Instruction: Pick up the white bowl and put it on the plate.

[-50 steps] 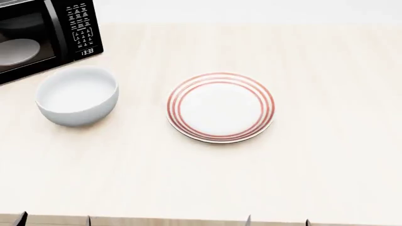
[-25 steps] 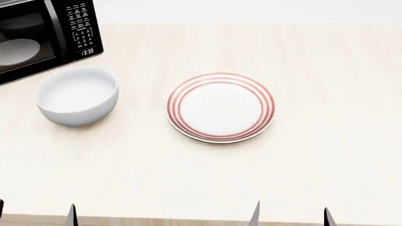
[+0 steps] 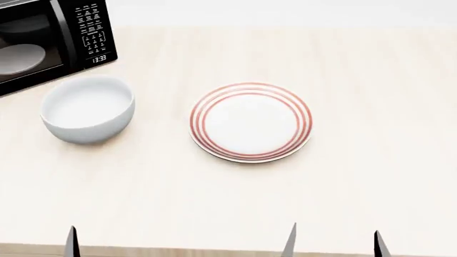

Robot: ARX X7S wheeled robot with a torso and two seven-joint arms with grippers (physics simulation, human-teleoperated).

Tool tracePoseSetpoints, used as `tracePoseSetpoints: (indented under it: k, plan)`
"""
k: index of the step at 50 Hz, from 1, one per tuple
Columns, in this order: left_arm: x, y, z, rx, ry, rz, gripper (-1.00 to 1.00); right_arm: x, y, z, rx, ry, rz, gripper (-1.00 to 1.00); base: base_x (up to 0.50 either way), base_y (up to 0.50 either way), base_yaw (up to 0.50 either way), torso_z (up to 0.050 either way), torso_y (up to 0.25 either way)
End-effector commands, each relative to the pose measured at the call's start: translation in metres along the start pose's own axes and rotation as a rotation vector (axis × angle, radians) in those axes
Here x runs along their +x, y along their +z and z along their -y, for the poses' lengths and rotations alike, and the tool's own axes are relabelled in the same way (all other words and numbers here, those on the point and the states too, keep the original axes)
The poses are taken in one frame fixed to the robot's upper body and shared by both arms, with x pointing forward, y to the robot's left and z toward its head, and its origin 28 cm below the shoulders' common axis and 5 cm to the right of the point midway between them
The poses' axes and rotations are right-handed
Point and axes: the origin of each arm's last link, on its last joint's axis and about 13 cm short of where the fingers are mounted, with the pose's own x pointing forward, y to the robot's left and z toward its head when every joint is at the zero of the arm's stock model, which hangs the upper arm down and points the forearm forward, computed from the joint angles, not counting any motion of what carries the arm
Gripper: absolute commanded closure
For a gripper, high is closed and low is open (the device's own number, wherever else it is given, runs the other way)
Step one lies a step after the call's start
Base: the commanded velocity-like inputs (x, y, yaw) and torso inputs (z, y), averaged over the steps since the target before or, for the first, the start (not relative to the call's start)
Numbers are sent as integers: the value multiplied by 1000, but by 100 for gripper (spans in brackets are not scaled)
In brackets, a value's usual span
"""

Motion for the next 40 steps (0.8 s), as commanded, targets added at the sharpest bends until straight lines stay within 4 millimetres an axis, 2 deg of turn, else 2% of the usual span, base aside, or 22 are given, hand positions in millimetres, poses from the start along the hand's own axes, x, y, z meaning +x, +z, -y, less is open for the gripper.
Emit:
tracePoseSetpoints:
  k: [1, 40]
  plan:
    - [-1, 4, 0, -1, -1, 9, -100, -1, 2, 1, 15, 8, 13, -100, 141, 0, 0, 0, 0]
    - [-2, 3, 1, 21, 4, 14, -100, -2, 1, 0, 5, 16, 9, -100, 326, 0, 0, 0, 0]
